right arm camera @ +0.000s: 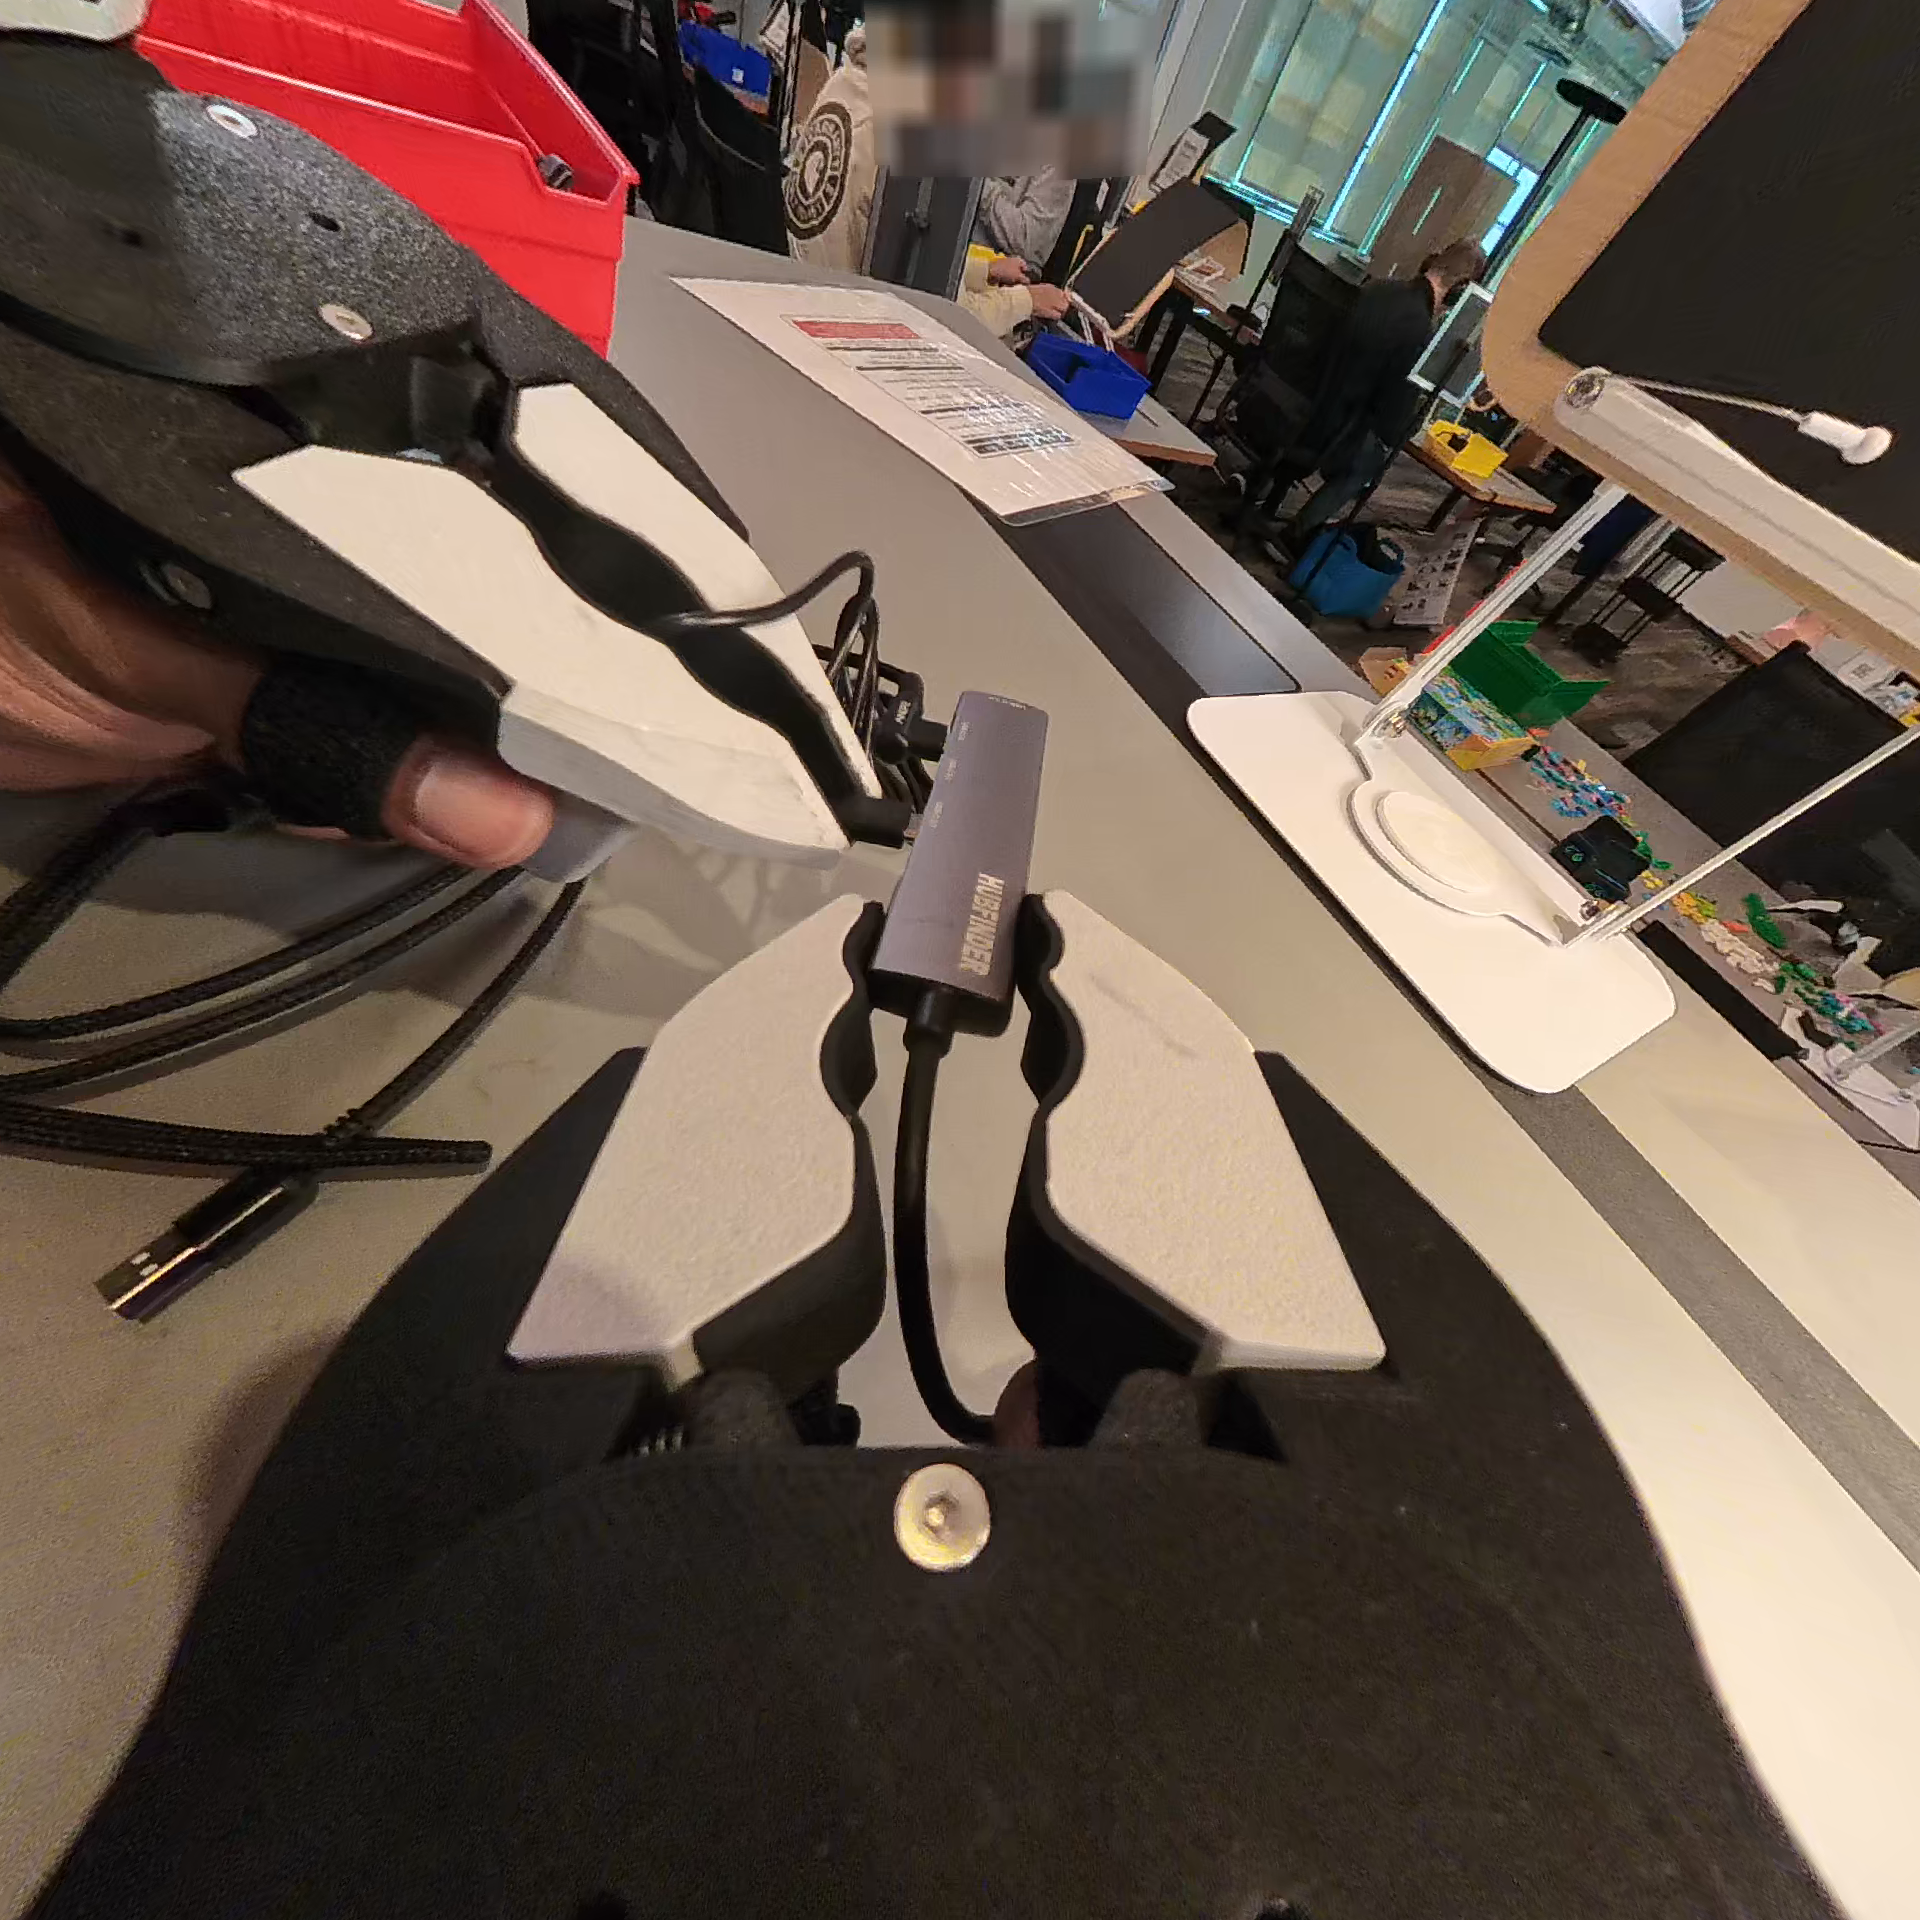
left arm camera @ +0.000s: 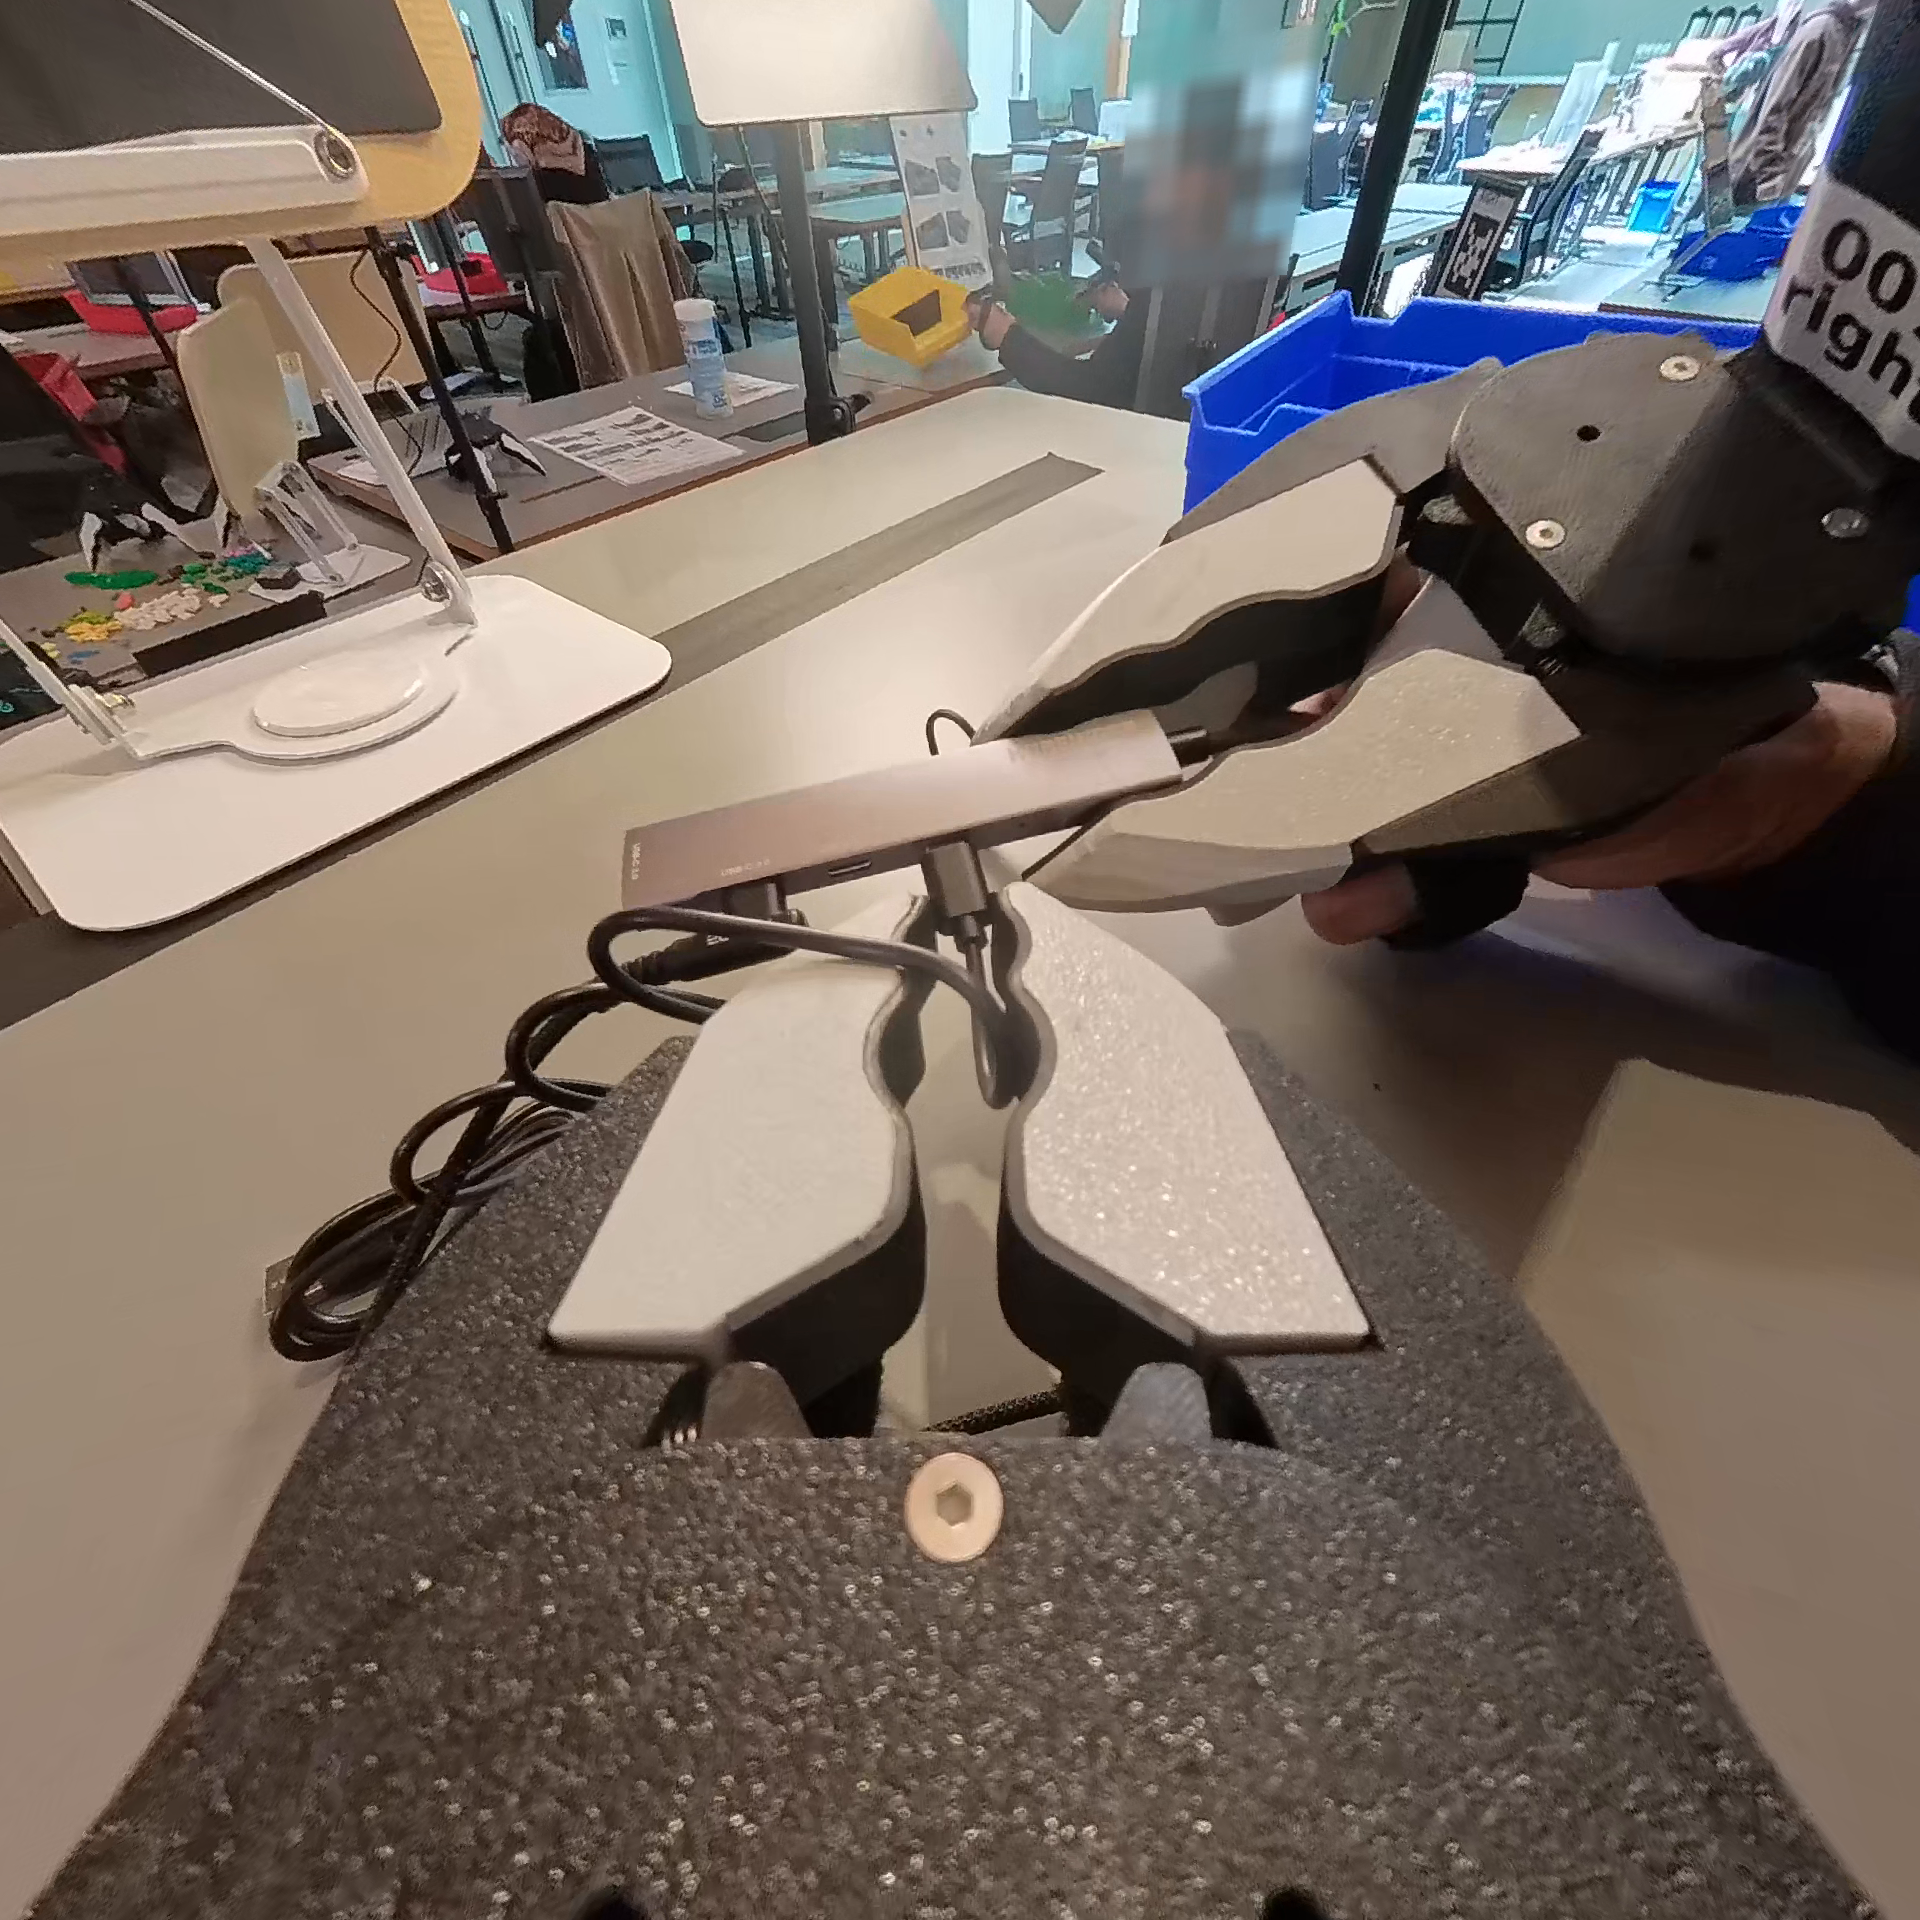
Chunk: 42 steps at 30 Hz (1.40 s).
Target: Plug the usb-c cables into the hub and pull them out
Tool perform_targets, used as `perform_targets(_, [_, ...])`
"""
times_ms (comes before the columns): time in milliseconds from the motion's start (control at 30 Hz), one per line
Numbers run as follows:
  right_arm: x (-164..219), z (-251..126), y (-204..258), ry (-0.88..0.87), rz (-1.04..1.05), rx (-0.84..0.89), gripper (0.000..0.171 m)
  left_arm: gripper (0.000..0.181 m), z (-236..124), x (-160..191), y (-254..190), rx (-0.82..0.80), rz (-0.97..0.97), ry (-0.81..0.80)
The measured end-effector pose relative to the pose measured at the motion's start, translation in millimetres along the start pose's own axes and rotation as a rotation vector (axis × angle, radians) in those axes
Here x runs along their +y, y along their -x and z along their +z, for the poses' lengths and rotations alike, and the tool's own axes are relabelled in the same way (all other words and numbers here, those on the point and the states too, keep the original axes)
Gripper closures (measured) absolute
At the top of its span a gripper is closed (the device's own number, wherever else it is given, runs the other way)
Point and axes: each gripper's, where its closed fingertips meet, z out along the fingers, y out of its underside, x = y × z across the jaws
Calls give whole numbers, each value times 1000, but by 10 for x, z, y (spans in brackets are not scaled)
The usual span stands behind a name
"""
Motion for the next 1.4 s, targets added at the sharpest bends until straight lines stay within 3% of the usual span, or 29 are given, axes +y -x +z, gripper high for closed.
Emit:
perform_targets(433, [-89,52,-9,-21,-62,122,147,164,0,-42,71,-25,-71,-13])
perform_targets(600, [-81,49,11,-31,-60,103,146,170,-17,-49,65,-21,-57,-15])
perform_targets(800, [-72,-28,115,-30,75,-100,139,170,-47,-62,79,-3,99,8])
perform_targets(1033, [-95,-111,277,3,533,-426,124,169,-207,-119,77,81,445,-8])
perform_targets(1233, [-315,-271,206,-88,727,-529,132,170,-402,-171,164,88,585,-3])
perform_targets(1400, [-345,-255,297,-64,780,-573,135,170,-532,-177,-78,223,696,-35])
